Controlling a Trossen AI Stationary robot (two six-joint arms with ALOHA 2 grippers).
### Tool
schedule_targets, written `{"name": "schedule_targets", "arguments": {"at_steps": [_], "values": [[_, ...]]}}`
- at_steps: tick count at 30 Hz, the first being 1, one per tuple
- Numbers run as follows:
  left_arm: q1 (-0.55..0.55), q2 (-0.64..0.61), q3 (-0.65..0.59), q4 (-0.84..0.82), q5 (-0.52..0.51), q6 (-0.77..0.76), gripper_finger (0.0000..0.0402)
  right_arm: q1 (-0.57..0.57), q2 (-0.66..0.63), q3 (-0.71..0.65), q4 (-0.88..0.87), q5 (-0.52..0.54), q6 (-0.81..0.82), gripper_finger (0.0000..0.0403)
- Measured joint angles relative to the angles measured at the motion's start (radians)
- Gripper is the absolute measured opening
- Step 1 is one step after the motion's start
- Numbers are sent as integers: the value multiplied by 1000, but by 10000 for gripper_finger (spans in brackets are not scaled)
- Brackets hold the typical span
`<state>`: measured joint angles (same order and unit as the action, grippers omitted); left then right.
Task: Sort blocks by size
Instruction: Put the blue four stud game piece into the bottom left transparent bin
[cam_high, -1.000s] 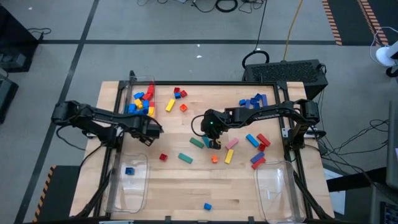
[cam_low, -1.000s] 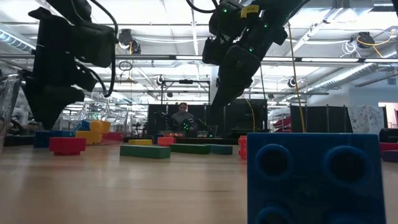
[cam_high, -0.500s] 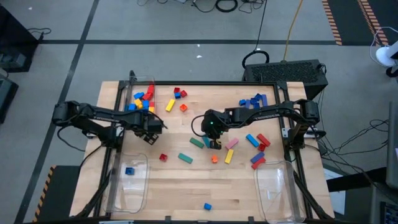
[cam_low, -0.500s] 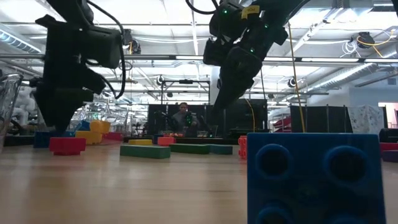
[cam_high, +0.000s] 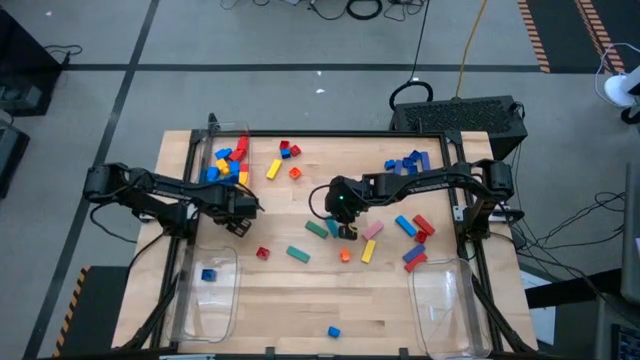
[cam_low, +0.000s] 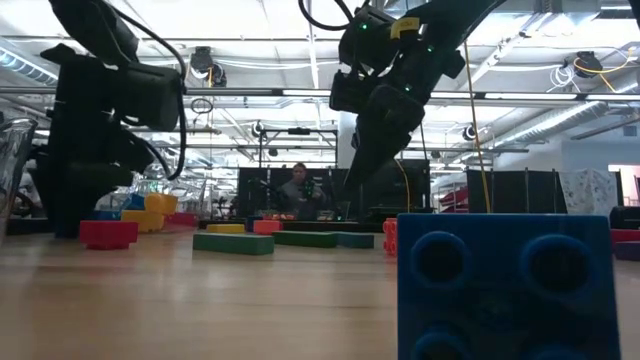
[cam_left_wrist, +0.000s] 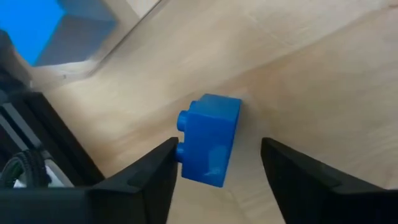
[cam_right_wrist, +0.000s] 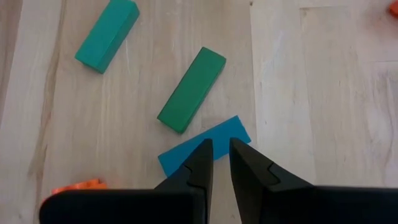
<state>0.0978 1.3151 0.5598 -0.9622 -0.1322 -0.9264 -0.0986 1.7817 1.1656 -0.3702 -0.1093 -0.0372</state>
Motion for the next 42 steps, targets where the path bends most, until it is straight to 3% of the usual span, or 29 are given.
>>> {"name": "schedule_targets", "arguments": {"at_steps": [9, 15, 22, 32, 42], "values": [[0, 1, -1, 42, -6, 34, 107, 0, 0, 0, 0, 0, 3, 36], [0, 0, 51, 24, 0, 47, 102, 0, 0, 0, -3, 0, 7, 36], [-43, -2, 249, -193, 20, 42, 102, 0, 0, -1, -6, 0, 13, 36], [-281, -2, 537, -412, 30, -156, 102, 1, 0, -1, 0, 0, 1, 36], [-596, -3, 576, -413, 217, -385, 102, 0, -1, -1, 0, 0, -1, 36]]}}
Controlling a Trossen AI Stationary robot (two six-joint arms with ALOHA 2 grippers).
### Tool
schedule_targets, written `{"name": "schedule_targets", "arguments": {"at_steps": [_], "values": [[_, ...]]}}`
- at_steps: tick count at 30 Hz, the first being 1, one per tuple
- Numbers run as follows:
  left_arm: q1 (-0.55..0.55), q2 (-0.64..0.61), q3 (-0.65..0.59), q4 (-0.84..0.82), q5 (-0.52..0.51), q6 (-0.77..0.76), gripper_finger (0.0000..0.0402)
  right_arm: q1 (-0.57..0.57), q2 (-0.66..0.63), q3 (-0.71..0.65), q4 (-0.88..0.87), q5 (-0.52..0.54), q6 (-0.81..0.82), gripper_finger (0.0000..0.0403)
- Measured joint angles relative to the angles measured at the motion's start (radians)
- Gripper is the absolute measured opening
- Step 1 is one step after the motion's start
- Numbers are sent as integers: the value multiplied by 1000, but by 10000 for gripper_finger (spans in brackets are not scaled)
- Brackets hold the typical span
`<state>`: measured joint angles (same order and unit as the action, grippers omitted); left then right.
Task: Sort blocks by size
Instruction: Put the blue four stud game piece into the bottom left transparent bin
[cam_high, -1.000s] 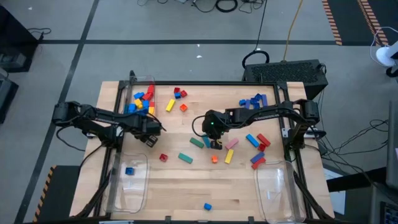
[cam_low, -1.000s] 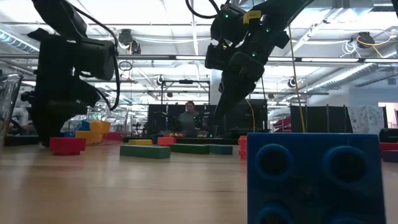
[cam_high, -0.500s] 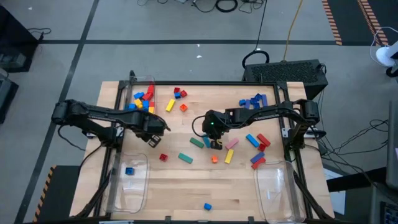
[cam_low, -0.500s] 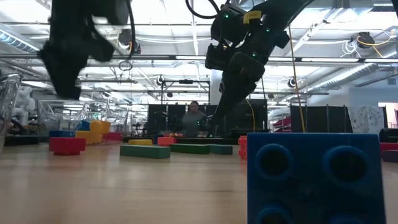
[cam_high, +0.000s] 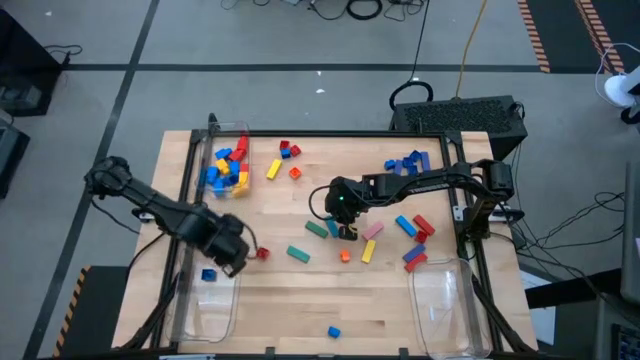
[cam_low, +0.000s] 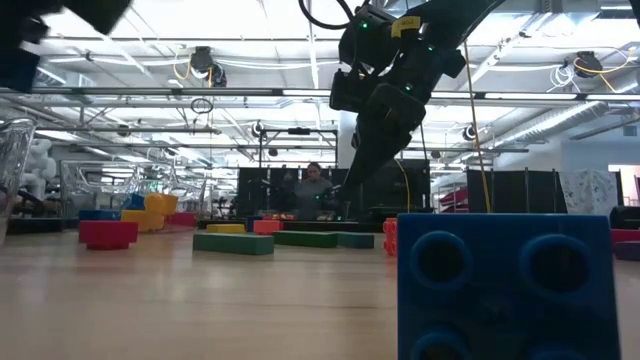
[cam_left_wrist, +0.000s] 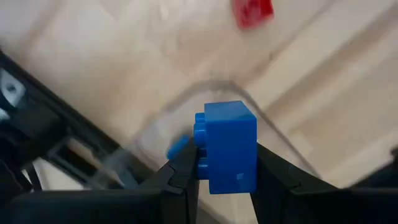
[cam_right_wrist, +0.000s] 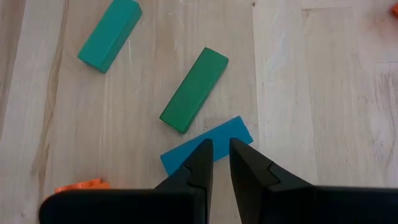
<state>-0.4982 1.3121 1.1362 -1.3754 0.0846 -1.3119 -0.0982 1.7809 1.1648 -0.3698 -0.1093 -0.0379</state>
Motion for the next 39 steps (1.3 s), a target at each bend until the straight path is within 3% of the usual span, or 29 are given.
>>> {"name": "schedule_targets", "arguments": {"at_steps": [7, 12, 19, 33, 39], "values": [[-163, 1, 0, 5, 23, -141, 102, 0, 0, 0, 0, 0, 18, 36], [-222, 10, -25, 30, 20, -218, 102, 0, 0, 0, 0, 0, 34, 36], [-244, 10, -128, 193, 20, -229, 116, 0, 0, 0, 0, 0, 34, 36], [-244, 10, -206, 226, 21, -255, 124, 0, 0, 0, 0, 0, 34, 36], [-244, 10, -206, 226, 16, -254, 157, 0, 5, 0, 39, 5, 26, 36]]}}
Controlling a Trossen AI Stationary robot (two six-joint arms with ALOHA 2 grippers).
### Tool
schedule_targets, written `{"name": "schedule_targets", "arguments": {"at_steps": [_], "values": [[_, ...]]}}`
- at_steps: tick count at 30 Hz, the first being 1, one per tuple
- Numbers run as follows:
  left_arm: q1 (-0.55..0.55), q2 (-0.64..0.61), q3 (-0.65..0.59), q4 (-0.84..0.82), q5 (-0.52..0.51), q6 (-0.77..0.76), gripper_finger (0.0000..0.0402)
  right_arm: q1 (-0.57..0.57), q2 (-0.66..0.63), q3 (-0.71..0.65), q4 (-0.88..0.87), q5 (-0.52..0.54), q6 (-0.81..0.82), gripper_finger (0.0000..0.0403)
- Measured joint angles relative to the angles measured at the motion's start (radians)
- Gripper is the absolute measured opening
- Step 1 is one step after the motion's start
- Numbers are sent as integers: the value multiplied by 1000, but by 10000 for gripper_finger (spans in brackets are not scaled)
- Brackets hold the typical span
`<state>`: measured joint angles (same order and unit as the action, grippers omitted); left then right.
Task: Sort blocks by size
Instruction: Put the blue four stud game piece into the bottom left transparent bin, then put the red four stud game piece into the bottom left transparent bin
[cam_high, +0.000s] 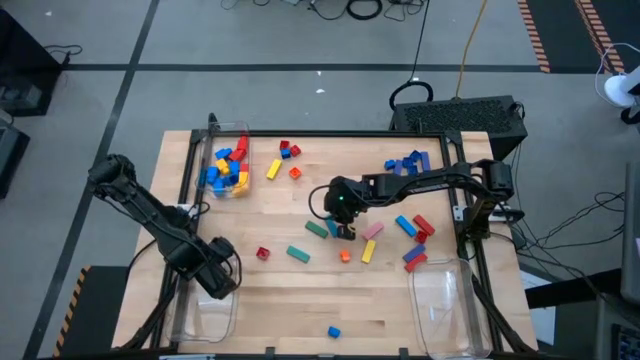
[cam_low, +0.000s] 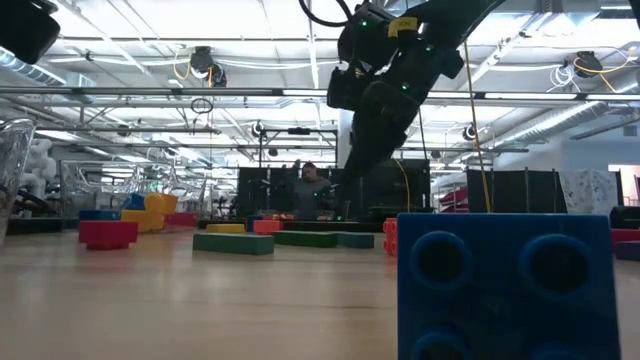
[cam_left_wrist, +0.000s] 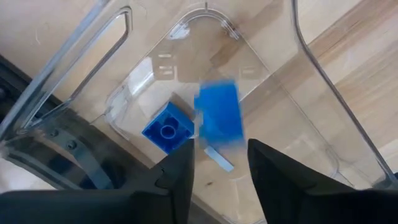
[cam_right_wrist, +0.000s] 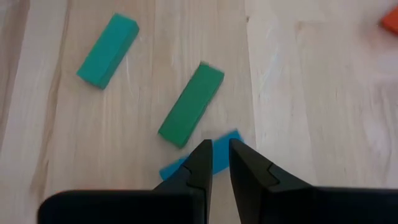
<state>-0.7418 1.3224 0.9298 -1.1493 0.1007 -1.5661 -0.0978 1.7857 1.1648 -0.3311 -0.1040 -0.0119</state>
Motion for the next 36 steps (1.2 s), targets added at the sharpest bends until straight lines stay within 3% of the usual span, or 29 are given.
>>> {"name": "schedule_targets", "arguments": {"at_steps": [6, 11, 17, 21, 27, 36], "values": [[6, 0, 0, -9, -1, 0, 194, 0, 31, 0, 30, 0, -14, 36], [52, 0, 37, -140, -16, 35, 200, 0, 45, 1, 30, -1, -34, 36], [158, -4, 140, -271, -185, 198, 201, 2, 47, -1, 29, -1, -63, 36], [271, -4, 202, -320, -304, 327, 201, 2, 47, -1, 38, -1, -57, 36], [500, -4, 220, -316, -346, 591, 201, 2, 47, 0, 85, -1, -19, 36], [850, -2, 221, 27, -394, 1053, 201, 2, 47, 0, 38, -2, 59, 36]]}}
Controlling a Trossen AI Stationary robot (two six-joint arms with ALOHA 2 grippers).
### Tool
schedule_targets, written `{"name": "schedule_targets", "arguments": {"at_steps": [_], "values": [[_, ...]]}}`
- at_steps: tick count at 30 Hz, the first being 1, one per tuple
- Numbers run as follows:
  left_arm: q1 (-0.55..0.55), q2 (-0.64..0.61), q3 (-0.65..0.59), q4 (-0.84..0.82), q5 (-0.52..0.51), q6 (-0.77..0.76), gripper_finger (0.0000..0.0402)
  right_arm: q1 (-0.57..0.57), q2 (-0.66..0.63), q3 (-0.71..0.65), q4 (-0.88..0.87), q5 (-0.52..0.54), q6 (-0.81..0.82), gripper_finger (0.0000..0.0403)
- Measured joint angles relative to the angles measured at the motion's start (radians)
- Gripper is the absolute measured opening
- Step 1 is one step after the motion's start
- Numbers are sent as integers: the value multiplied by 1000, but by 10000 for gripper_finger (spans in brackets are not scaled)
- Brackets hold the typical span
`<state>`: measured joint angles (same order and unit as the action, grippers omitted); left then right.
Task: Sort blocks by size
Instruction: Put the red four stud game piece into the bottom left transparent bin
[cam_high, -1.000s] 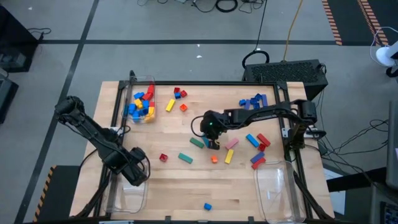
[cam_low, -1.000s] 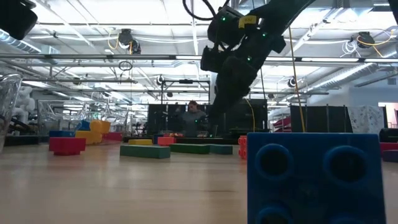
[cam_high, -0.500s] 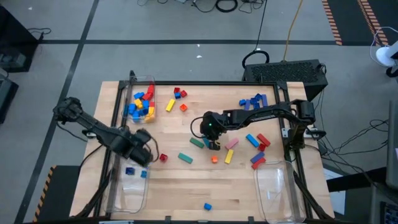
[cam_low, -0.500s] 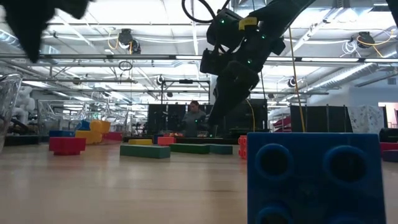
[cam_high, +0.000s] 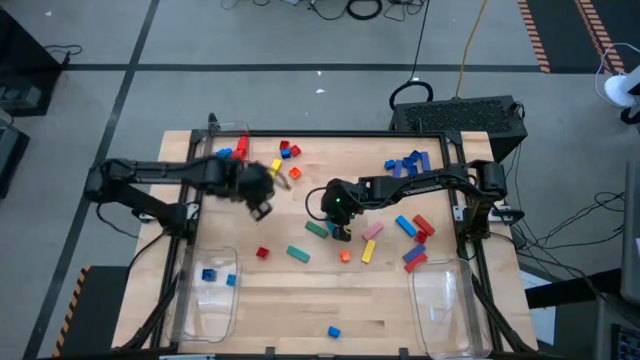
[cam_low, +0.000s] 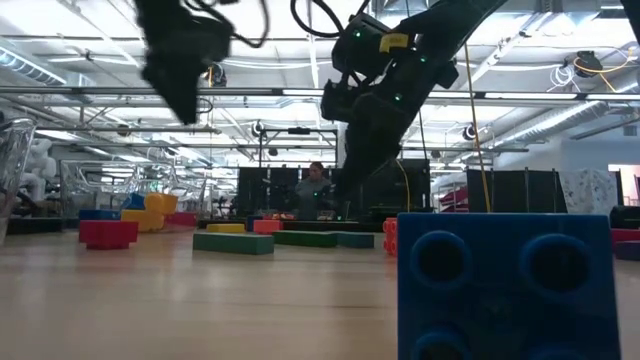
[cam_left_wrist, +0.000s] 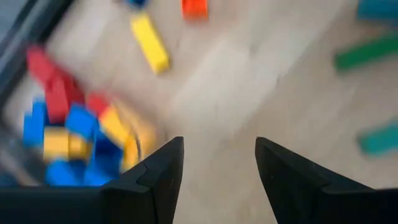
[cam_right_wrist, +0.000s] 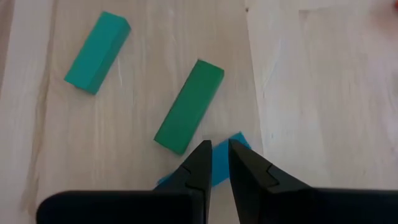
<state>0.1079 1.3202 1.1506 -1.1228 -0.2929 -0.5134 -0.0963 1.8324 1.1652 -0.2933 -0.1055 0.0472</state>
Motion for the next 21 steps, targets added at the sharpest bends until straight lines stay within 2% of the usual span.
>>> {"name": "schedule_targets", "arguments": {"at_steps": [6, 15, 21], "values": [[184, 49, 1, 185, 65, 210, 201, 5, 0, 0, -62, 1, 54, 36], [366, 228, 1, 413, 80, 292, 201, 67, 0, 0, -78, 13, 91, 36], [458, 363, 89, 433, 82, 301, 201, 111, 0, 0, -91, 154, 126, 36]]}}
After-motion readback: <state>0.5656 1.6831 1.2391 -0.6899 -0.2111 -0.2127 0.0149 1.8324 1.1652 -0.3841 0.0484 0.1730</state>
